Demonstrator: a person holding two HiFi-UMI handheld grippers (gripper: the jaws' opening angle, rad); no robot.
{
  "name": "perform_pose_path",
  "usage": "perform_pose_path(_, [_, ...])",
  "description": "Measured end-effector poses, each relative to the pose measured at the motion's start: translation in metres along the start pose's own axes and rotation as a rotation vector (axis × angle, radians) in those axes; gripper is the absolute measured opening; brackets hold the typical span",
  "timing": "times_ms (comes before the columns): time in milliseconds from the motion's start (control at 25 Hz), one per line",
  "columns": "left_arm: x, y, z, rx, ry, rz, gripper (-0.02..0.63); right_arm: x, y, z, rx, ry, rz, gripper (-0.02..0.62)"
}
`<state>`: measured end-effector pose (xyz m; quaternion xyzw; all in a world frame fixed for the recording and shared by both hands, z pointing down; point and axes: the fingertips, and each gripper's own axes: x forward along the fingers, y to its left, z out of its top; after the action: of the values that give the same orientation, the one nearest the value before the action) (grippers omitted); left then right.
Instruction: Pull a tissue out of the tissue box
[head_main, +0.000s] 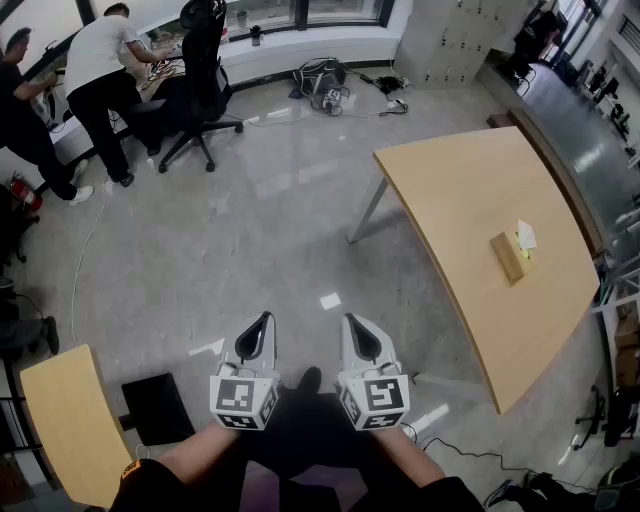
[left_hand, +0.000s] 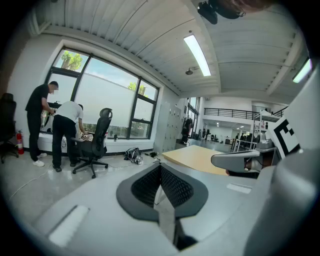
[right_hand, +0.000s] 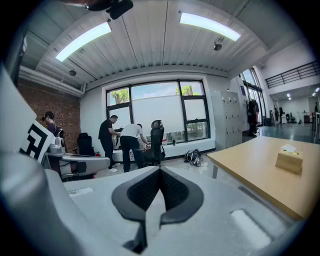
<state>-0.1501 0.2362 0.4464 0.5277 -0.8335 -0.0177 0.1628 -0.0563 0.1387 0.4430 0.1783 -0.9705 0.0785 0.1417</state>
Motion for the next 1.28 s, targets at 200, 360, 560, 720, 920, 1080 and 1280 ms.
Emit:
perform_pose_path(200, [-0.004,0.001,0.001,0.002,-0.002,0.001,0.018,-0.004,0.001,-0.002,-0.003,0.005,0.0,-0.009])
perform_pose_path(360, [-0.005,-0.001,0.001,0.003,-0.004,0.001,0.018,-0.007,0.0,-0.005,0.004,0.012,0.004,-0.009])
perform_pose_path(560, [-0.004,-0.005,0.001,0.008,-0.003,-0.008,0.018,-0.011,-0.005,-0.007,0.033,0.009,-0.002,-0.008])
perform_pose_path(720, [-0.002,-0.007,-0.001,0.016,0.005,-0.015,0.018,-0.013,-0.007,-0.012,0.041,0.009,-0.01,-0.008])
perform_pose_path(920, [0.002,-0.017,-0.001,0.036,0.018,-0.029,0.018,-0.022,-0.015,-0.016,0.048,0.005,-0.029,-0.008])
perform_pose_path(1080, [0.006,-0.03,0.002,0.064,0.027,-0.057,0.018,-0.033,-0.027,-0.018,0.066,-0.007,-0.061,-0.008])
perform_pose_path(1280, [0.015,-0.051,0.002,0.096,0.042,-0.1,0.018,-0.047,-0.045,-0.021,0.097,-0.026,-0.111,-0.008])
